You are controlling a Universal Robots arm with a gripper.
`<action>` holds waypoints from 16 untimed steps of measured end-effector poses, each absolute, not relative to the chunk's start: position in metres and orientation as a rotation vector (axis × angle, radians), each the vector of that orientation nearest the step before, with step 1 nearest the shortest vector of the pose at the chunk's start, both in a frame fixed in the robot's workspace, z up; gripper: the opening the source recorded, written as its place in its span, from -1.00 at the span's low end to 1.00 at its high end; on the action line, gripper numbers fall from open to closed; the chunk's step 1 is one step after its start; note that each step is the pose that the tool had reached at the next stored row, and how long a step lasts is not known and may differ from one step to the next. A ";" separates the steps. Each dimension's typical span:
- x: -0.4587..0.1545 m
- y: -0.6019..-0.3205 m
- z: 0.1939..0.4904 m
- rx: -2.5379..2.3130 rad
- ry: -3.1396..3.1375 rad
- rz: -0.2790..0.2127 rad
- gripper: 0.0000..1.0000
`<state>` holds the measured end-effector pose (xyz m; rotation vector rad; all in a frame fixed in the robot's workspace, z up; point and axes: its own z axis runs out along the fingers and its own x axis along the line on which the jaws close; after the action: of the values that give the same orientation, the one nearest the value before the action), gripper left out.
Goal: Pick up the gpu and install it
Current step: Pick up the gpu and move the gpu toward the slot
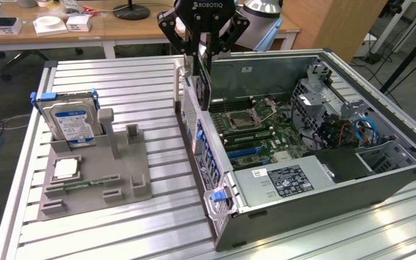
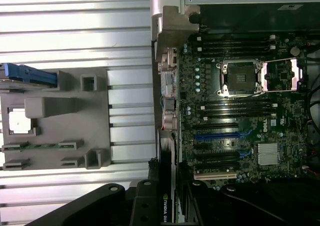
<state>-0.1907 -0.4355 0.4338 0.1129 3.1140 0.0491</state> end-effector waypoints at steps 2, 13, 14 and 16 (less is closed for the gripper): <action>-0.190 -0.436 0.434 0.113 3.114 0.049 -0.47; -0.187 -0.435 0.434 0.113 3.114 0.049 -0.47; -0.187 -0.435 0.434 0.113 3.114 0.049 -0.47; -0.187 -0.435 0.434 0.113 3.114 0.049 -0.47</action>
<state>-0.1868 -0.4351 0.4337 0.1127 3.1141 0.0491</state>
